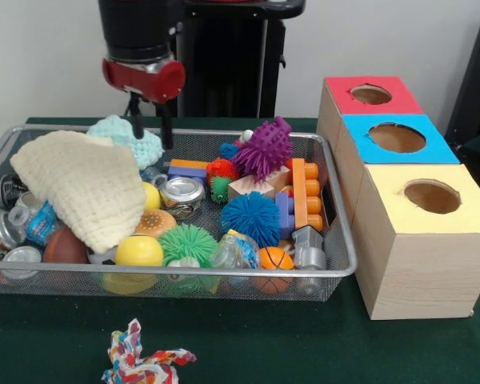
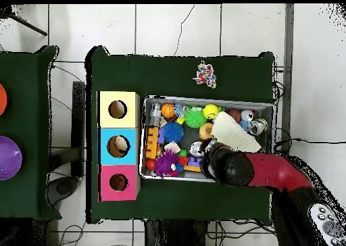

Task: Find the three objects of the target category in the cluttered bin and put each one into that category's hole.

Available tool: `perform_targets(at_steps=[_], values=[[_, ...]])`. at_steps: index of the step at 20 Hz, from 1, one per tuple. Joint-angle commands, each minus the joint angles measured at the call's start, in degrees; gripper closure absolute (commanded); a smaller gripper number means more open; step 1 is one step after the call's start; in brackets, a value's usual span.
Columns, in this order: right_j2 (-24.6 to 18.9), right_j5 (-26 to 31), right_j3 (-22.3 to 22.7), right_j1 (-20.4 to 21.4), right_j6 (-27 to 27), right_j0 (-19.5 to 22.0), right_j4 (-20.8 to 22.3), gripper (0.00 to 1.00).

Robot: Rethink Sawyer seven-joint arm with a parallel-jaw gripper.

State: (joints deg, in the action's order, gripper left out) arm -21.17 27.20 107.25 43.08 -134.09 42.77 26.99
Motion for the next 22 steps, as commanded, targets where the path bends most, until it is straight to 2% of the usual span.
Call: perform_targets(at_steps=[1,8,16,22], values=[[1.2,-2.7,1.9,-3.5,-5.8,-6.1,-1.0,0.00],[5.2,-3.8,3.0,-4.7,-10.1,-11.2,-3.5,0.00],[8.8,-4.2,4.5,-7.4,-12.1,-14.5,-7.7,0.00],[11.7,-2.3,6.9,-4.9,-12.9,-17.5,-11.4,0.00]])
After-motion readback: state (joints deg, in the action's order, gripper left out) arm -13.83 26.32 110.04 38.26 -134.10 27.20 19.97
